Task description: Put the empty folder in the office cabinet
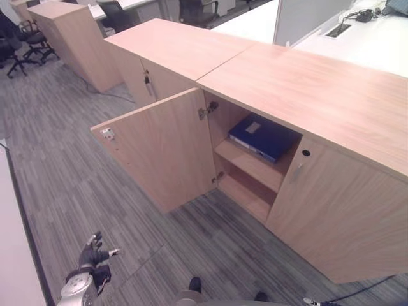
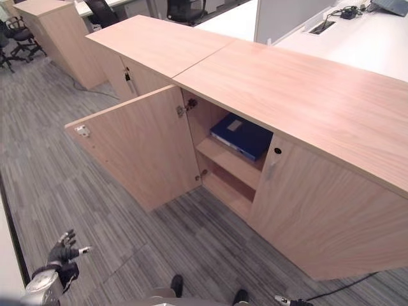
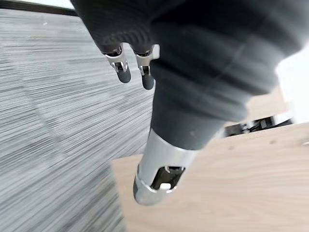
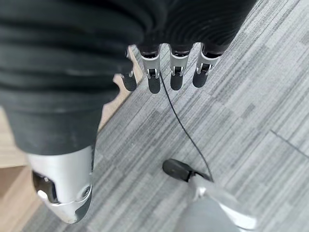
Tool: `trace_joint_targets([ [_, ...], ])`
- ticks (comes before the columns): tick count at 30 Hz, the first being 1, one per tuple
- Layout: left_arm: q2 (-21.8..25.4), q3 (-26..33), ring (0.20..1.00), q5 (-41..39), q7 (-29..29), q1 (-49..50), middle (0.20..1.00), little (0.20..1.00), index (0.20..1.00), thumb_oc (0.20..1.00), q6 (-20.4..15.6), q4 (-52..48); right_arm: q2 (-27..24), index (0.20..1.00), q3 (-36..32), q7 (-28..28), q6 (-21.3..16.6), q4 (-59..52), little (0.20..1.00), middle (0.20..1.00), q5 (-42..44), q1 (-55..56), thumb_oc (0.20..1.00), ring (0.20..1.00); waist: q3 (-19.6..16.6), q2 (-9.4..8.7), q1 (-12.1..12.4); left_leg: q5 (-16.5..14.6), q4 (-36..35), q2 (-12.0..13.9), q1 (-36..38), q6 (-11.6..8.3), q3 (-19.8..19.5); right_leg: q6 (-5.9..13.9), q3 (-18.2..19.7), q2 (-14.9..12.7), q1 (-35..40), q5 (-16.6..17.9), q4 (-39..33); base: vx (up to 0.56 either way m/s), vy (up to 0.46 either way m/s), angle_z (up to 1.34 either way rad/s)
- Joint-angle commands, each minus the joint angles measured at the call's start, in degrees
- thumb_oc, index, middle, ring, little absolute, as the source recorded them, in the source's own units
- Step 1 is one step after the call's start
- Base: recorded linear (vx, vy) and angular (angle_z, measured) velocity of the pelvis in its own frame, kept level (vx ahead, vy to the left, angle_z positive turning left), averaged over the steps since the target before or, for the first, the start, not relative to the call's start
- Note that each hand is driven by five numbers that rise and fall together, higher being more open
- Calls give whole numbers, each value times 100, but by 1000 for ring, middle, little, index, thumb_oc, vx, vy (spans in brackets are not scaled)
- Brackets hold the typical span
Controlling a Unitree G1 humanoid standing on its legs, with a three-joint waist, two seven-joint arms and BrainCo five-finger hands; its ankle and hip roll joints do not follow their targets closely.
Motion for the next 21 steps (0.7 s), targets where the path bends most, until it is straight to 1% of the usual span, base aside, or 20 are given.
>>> trace_joint_targets([
  [1, 424, 558, 1000, -195, 374, -12, 1000, 1000, 1000, 1000, -416, -230, 122, 1000, -162, -106, 88, 98, 1000, 1000, -65, -32, 1000, 1000, -108, -179, -50, 1054, -668, 825, -611, -245, 56, 379, 191, -65, 396, -859, 52, 112, 197, 19],
  [2, 432, 583, 1000, -199, 411, -18, 1000, 1000, 1000, 1000, -433, -255, 125, 1000, -186, -107, 92, 105, 1000, 1000, -54, -21, 1000, 1000, -108, -140, -51, 1033, -668, 805, -599, -272, 2, 396, 226, -77, 403, -859, 52, 102, 208, 16],
  [4, 455, 676, 1000, -148, 482, 60, 1000, 1000, 1000, 1000, -468, -357, 148, 1000, -213, -85, 92, 126, 1000, 1000, -103, -19, 1000, 1000, -170, -1, -44, 865, -668, 707, -472, -301, -202, 518, 332, -148, 379, -820, 52, 123, 266, -4],
  [6, 516, 722, 1000, -75, 521, 74, 1000, 1000, 1000, 1000, -507, -383, 135, 1000, -224, -38, 104, 118, 1000, 1000, -146, -2, 1000, 1000, -220, 85, -62, 698, -658, 571, -385, -297, -371, 648, 438, -379, 346, -690, 52, 122, 346, -30],
  [7, 557, 716, 1000, -56, 513, 54, 1000, 1000, 1000, 1000, -518, -317, 126, 1000, -229, -21, 111, 106, 1000, 1000, -171, -18, 1000, 1000, -228, 87, -67, 567, -599, 497, -338, -247, -321, 735, 472, -549, 369, -616, 52, 131, 395, -39],
  [8, 576, 713, 1000, -60, 526, 20, 1000, 1000, 1000, 1000, -529, -255, 112, 1000, -271, -10, 131, 104, 1000, 1000, -178, -40, 1000, 1000, -230, 97, -93, 429, -460, 414, -323, -193, -265, 841, 486, -742, 385, -518, 52, 140, 398, -28],
  [10, 669, 687, 1000, -42, 506, -92, 1000, 1000, 1000, 1000, -527, -165, 123, 1000, -392, 31, 162, 78, 1000, 1000, -160, -34, 1000, 1000, -274, 43, -119, 122, -170, 128, -315, -42, -87, 1035, 535, -1164, 431, -346, 52, 139, 352, -18],
  [11, 670, 686, 1000, -42, 506, -93, 1000, 1000, 1000, 1000, -528, -164, 124, 1000, -393, 31, 163, 78, 1000, 1000, -160, -34, 1000, 1000, -273, 39, -116, 119, -167, 123, -315, -40, -83, 1037, 537, -1169, 431, -346, 52, 180, 431, -22],
  [12, 867, 617, 1000, 2, 474, -357, 1000, 1000, 1000, 1000, -519, -31, 157, 1000, -529, 83, 183, 108, 1000, 1000, -108, -27, 1000, 1000, -344, 5, -142, -140, -117, -194, -234, 136, 52, 1159, 532, -1557, 402, -101, 52, 166, 403, -13],
  [13, 897, 656, 1000, -34, 469, -329, 1000, 1000, 1000, 1000, -542, -72, 165, 1000, -553, 101, 200, 101, 1000, 1000, -106, -23, 1000, 1000, -377, -49, -140, -229, -132, -335, -189, 224, 134, 1211, 552, -1712, 379, -10, 52, 222, 555, -13],
  [14, 1046, 561, 1000, 101, 451, -507, 1000, 1000, 1000, 1000, -477, 103, 141, 1000, -536, 88, 174, 89, 1000, 1000, -114, -25, 1000, 1000, -417, -75, -164, -288, -175, -478, -138, 296, 217, 1243, 536, -1870, 305, 130, 98, 167, 398, -16],
  [15, 1143, 529, 1000, 296, 471, -581, 1000, 1000, 1000, 1000, -391, 99, 184, 1000, -574, 119, 213, 78, 1000, 1000, -107, -23, 1000, 1000, -461, -139, -153, -346, -253, -636, -83, 403, 279, 1276, 577, -2047, 217, 279, 184, 144, 365, -20],
  [16, 1184, 520, 1000, 279, 436, -578, 1000, 1000, 1000, 1000, -364, -60, 170, 1000, -608, 119, 215, 47, 1000, 1000, -102, -7, 1000, 1000, -467, -162, -143, -378, -299, -752, -28, 493, 317, 1276, 614, -2200, 95, 492, 385, 107, 299, -25],
  [17, 1243, 575, 1000, 309, 340, -436, 1000, 1000, 1000, 1000, -315, -655, 159, 1000, -627, 142, 239, 1, 1000, 1000, -105, -3, 1000, 1000, -426, -165, -123, -389, -328, -813, 19, 564, 355, 1244, 632, -2316, -28, 701, 671, 60, 220, -22],
  [18, 1336, 641, 1000, 508, 216, -242, 1000, 1000, 1000, 1000, -251, -1203, 149, 1000, -614, 162, 224, -63, 1000, 1000, -82, -32, 1000, 1000, -374, -145, -95, -389, -319, -815, 16, 627, 376, 1185, 644, -2348, -155, 834, 968, 34, 181, -24],
  [19, 1341, 740, 1000, 574, 142, -21, 1000, 1000, 1000, 1000, -239, -1614, 233, 1000, -588, 171, 193, -138, 1000, 1000, -22, -40, 1000, 1000, -308, -110, -96, -366, -340, -789, 40, 668, 389, 1074, 726, -2228, -294, 799, 1251, 40, 139, -23],
  [20, 1315, 811, 1000, 563, 94, 102, 1000, 1000, 1000, 1000, -249, -1812, 296, 1000, -524, 196, 179, -190, 1000, 1000, 17, -50, 1000, 1000, -261, -84, -99, -349, -412, -768, 136, 683, 420, 988, 732, -2038, -376, 578, 1389, 35, 129, -21],
  [21, 1315, 880, 1000, 562, 39, 178, 1000, 1000, 1000, 1000, -292, -1785, 339, 1000, -434, 247, 163, -220, 1000, 1000, 62, -78, 1000, 1000, -221, -66, -90, -314, -564, -745, 232, 683, 505, 917, 604, -1801, -464, 354, 1372, 4, 100, -14],
])
